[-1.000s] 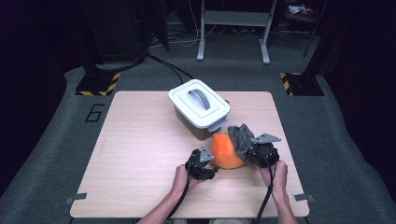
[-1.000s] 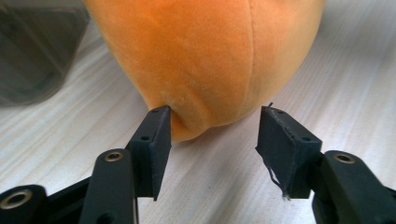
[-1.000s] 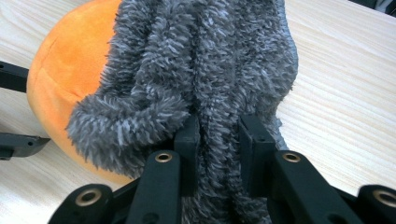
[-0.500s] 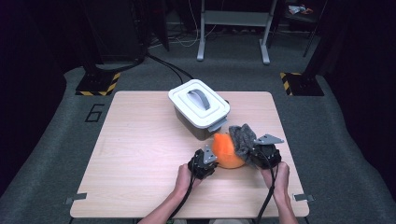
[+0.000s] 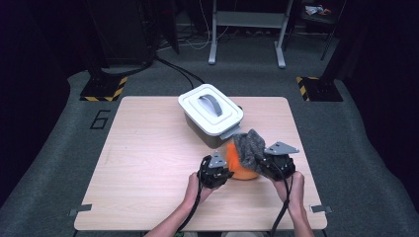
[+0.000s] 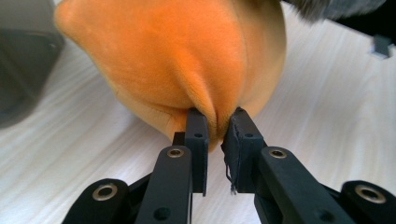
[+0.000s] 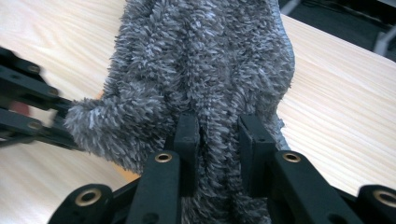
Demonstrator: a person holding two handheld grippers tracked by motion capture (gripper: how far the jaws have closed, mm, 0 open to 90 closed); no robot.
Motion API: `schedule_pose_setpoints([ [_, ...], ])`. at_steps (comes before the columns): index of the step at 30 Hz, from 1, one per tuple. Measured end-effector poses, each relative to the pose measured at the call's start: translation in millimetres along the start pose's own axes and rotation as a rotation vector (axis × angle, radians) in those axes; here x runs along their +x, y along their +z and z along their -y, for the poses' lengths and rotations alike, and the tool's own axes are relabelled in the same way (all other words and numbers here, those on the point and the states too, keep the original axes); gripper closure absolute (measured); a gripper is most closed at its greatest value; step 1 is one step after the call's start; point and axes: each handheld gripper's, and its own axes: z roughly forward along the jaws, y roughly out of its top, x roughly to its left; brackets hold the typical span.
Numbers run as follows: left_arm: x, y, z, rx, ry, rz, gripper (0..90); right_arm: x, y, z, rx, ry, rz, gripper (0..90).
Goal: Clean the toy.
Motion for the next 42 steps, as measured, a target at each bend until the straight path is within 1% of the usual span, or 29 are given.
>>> schedule_pose_setpoints([
  [1,-0.2,0.4,-0.5,-0.002,0.005,-0.002,79.9,3.4,1.6,-1.5,0.007,-0.012,-0.019,71.5],
  [2,-0.3,0.6,-1.2,-0.004,0.001,0.005,79.8,11.7,8.5,-3.9,0.023,-0.033,-0.021,71.5],
  [3,-1.0,0.8,-1.9,0.0,-0.002,0.003,79.8,11.7,8.5,-3.9,0.023,-0.033,-0.021,71.5],
  [4,0.1,1.4,-1.8,0.006,0.005,-0.003,79.8,18.3,15.6,-4.3,0.04,-0.049,0.0,71.5],
  [5,0.1,1.4,-1.8,0.006,0.005,-0.003,79.7,18.3,15.6,-4.3,0.04,-0.049,0.0,71.5],
  [7,2.2,2.3,-0.2,0.011,-0.003,-0.003,79.7,18.6,21.1,-3.2,0.048,-0.061,0.014,71.7],
  [8,3.4,2.4,0.5,0.005,-0.01,0.002,79.7,15.5,23.4,-1.9,0.052,-0.038,0.003,71.8],
  [13,5.6,3.0,2.2,0.012,-0.012,0.001,79.6,8.6,25.1,1.6,0.047,-0.022,0.003,71.8],
  [16,6.2,3.8,3.0,0.008,-0.023,0.001,79.6,1.3,24.8,5.5,0.058,0.006,0.004,71.8],
  [17,6.6,3.7,3.2,0.011,-0.025,0.005,79.6,1.3,24.8,5.5,0.058,0.006,0.004,71.8],
  [19,7.4,3.9,3.9,0.012,-0.023,-0.003,79.6,-5.8,25.4,10.1,0.056,0.018,0.012,71.8],
  [21,8.4,4.2,4.3,0.029,-0.025,-0.017,79.6,-10.6,26.0,13.3,0.063,0.034,0.015,71.7],
  [22,8.6,4.6,4.6,0.03,-0.026,-0.016,79.6,-12.7,26.8,15.0,0.065,0.046,0.02,71.7],
  [24,8.7,4.6,4.8,0.028,-0.031,-0.015,79.6,-15.1,27.1,16.7,0.074,0.049,0.024,71.8],
  [25,9.0,4.8,4.7,0.03,-0.027,-0.017,79.6,-19.5,29.0,19.9,0.079,0.071,0.028,71.7],
  [27,9.2,4.8,4.7,0.031,-0.031,-0.017,79.6,-21.3,29.2,21.3,0.086,0.077,0.036,71.8],
  [28,9.3,5.0,4.6,0.033,-0.03,-0.017,79.6,-26.4,30.6,24.4,0.088,0.087,0.039,71.7],
  [29,9.5,5.0,4.7,0.033,-0.031,-0.017,79.6,-26.4,30.6,24.4,0.088,0.087,0.039,71.7],
  [32,10.5,5.0,5.0,0.033,-0.029,-0.014,79.6,-32.2,32.8,29.5,0.108,0.116,0.057,71.8],
  [33,10.7,5.1,5.2,0.034,-0.028,-0.014,79.6,-36.4,35.7,33.9,0.123,0.123,0.059,71.7],
  [34,11.0,5.1,5.3,0.037,-0.024,-0.015,79.6,-38.3,37.0,36.1,0.128,0.132,0.056,71.7],
  [35,10.8,5.3,5.5,0.033,-0.03,-0.013,79.6,-38.3,37.0,36.1,0.128,0.132,0.056,71.7],
  [36,11.2,5.4,5.7,0.035,-0.029,-0.015,79.6,-41.6,40.4,40.6,0.15,0.138,0.062,71.8],
  [37,11.2,5.4,5.7,0.035,-0.029,-0.015,79.6,-41.6,40.4,40.6,0.15,0.138,0.062,71.8],
  [38,11.3,5.6,6.0,0.034,-0.033,-0.013,79.6,-44.2,45.1,45.2,0.177,0.143,0.079,71.8],
  [39,11.3,5.6,6.0,0.034,-0.033,-0.013,79.6,-44.2,45.1,45.2,0.177,0.143,0.079,71.8],
  [40,11.3,5.5,6.0,0.035,-0.032,-0.014,79.6,-46.9,51.3,50.9,0.203,0.153,0.079,71.8],
  [41,11.4,5.4,6.2,0.034,-0.031,-0.014,79.6,-46.9,51.3,50.9,0.203,0.153,0.079,71.8],
  [42,12.1,5.0,6.6,0.036,-0.023,-0.019,79.5,-49.4,57.2,56.4,0.228,0.153,0.082,71.7],
])
